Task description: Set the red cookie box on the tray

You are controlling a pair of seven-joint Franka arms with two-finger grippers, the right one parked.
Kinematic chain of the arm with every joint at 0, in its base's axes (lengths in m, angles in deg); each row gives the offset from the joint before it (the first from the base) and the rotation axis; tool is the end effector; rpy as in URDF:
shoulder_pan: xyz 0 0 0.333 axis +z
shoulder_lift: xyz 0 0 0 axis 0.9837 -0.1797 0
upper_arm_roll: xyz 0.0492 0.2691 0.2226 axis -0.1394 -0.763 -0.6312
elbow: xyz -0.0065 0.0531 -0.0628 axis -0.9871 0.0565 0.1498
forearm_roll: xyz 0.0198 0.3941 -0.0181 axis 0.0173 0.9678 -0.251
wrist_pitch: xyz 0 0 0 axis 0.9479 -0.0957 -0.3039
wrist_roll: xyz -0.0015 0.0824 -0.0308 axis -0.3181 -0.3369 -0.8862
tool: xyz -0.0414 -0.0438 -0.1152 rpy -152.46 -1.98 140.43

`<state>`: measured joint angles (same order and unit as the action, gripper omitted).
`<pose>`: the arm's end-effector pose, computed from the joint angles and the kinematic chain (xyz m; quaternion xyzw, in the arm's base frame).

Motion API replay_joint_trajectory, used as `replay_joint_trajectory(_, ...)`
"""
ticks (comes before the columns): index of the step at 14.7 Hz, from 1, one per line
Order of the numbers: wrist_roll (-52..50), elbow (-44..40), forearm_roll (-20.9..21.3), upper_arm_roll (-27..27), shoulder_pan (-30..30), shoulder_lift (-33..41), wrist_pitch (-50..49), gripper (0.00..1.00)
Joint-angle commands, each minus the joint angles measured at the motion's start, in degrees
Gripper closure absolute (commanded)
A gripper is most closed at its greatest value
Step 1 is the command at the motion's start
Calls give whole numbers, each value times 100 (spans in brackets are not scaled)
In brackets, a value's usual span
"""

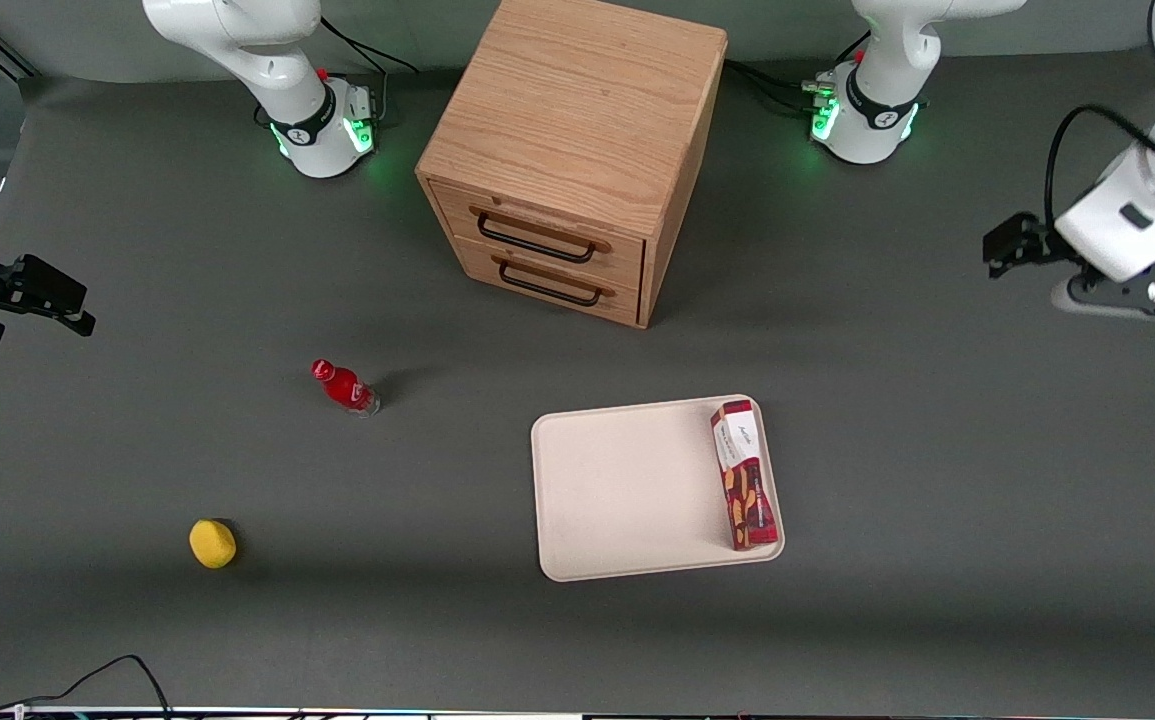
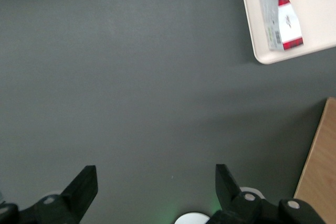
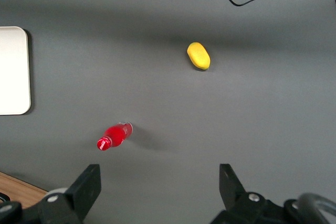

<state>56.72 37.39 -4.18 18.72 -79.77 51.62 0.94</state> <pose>0.5355 -0.0604 0.6239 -0.9929 0.0950 0.0535 0.0484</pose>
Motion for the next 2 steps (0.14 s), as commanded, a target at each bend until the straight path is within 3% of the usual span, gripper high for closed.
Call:
replay_joint_trajectory(1,272,-62,-47,-3,22,74,-170,0)
replay_joint_trajectory(2,281,-53,5,6,13,91,-161,0)
